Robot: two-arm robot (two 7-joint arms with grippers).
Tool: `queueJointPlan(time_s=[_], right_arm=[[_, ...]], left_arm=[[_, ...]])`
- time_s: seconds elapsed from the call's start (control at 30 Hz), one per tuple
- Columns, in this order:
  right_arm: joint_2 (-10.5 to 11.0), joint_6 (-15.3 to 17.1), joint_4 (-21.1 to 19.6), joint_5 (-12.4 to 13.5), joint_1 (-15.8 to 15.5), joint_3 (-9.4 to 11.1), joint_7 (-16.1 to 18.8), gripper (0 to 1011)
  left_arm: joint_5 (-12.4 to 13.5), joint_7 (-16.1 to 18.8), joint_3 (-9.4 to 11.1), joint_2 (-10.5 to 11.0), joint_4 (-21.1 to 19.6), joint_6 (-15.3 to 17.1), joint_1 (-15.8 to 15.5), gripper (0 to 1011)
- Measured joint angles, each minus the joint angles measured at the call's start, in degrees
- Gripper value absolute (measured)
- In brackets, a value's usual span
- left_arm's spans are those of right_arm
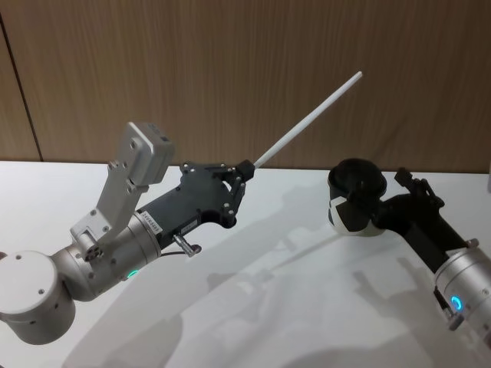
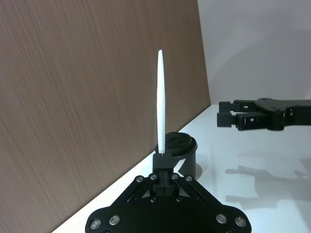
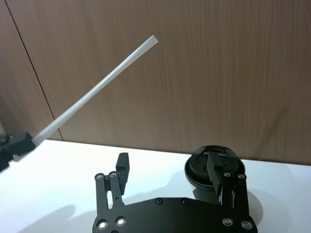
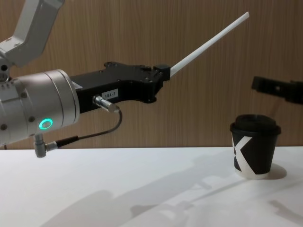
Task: Pick up the straw with one hand, pass it to the other hand, and insert it into the cup.
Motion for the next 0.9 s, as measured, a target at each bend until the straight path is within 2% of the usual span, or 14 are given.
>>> queueJointPlan(time_s=[0.13, 0.23, 0.37, 0.9], right_arm=[[-0.7, 3.2, -1.0, 2.9, 0.6, 0.9, 0.0, 1001], [-1.3, 6.4, -1.8, 6.0, 1.3, 1.7, 0.2, 1001], [-1.6, 8.9, -2.4, 8.5, 2.2, 2.2, 0.6, 1001], [-0.9, 15.8, -2.6, 15.0, 6.1, 2.5, 3.7, 1001]], left_arm=[[0.0, 0.0, 0.0, 0.0, 0.0, 0.0, 0.0, 0], [0.0, 0.0, 0.0, 0.0, 0.0, 0.0, 0.0, 0], [0.0, 0.0, 0.0, 0.0, 0.0, 0.0, 0.0, 0], [0.0, 0.0, 0.0, 0.0, 0.0, 0.0, 0.0, 0]])
